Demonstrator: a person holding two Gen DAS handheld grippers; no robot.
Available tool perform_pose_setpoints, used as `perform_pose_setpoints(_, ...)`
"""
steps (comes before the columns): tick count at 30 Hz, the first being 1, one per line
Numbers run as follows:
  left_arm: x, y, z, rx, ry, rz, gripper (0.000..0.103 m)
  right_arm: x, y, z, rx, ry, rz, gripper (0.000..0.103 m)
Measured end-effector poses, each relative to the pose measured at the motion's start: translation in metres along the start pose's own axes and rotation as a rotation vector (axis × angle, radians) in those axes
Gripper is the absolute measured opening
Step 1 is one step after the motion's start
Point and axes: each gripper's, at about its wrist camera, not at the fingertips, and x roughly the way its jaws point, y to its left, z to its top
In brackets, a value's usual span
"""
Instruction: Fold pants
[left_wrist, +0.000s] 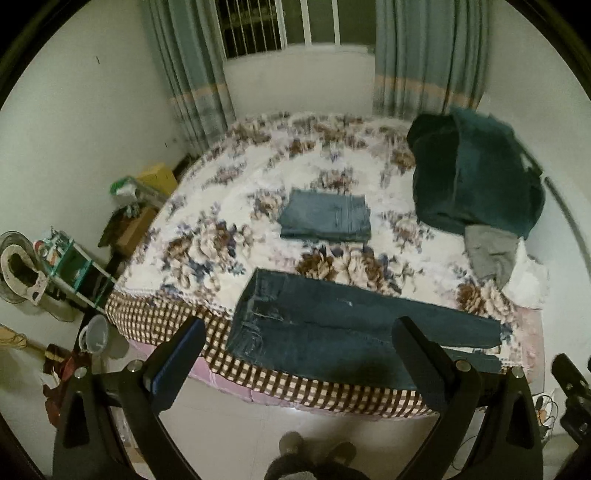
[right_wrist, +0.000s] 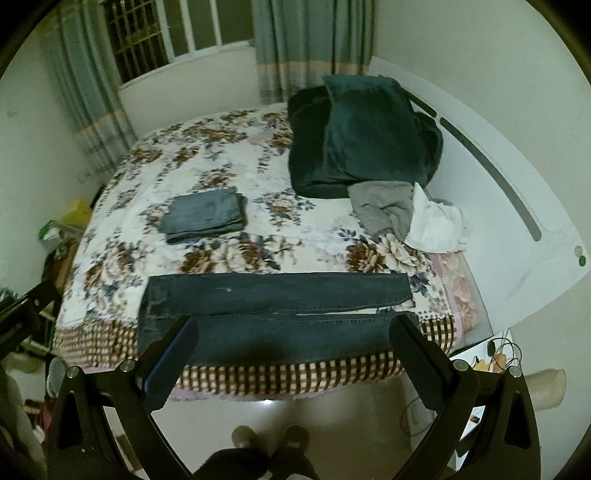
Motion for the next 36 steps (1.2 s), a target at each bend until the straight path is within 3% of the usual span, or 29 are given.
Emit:
perform_pose_setpoints(8, 0.163, -0.048, 0.018, 0.024, 0.221, 0.084, 0.103, 0.168, -0.046, 0.037, 0.148, 0.161, -0.034, 0.103)
perform_pose_setpoints(15, 0.339, -0.057, 0.035, -0.052, 0.462, 0.133, 0.103, 0.37, -0.101, 0.067, 0.394, 0.336, -0.059, 0.103)
perform_pose_setpoints(21, 0.487, -0.046, 0.036, -0.198, 0.666, 0.179, 0.103, 0.54, -0.156, 0.053, 0.607, 0.523, -0.065, 0.103)
perform_pose_setpoints(25, 0.568, -0.043, 0.03, -0.29, 0.758, 0.185, 0.103, 0.624, -0.183, 0.035, 0.703, 0.608, -0.092, 0.103)
perform_pose_setpoints(29, 0.619, -0.047, 0.015, -0.34, 0.821, 0.188, 0.101, 0.685, -0.2, 0.016, 0.799, 0.673, -0.097, 0.103)
perform_pose_setpoints(31, 0.631, -0.046, 0.003, -0.374, 0.853, 0.186, 0.078, 0.707, -0.206, 0.009, 0.835, 0.691, -0.101, 0.103)
perform_pose_setpoints(33, 0.632, -0.046, -0.004, -0.396, 0.84, 0.188, 0.071, 0.731, -0.212, 0.001, 0.873, 0.715, -0.105, 0.103)
perform_pose_setpoints(35, 0.622, -0.048, -0.006, -0.403, 0.794, 0.19, 0.048, 0.749, -0.217, -0.008, 0.9, 0.731, -0.112, 0.094)
perform_pose_setpoints(36, 0.613, -0.049, -0.006, -0.397, 0.772, 0.195, 0.03, 0.756, -0.218, -0.012, 0.909, 0.739, -0.122, 0.087)
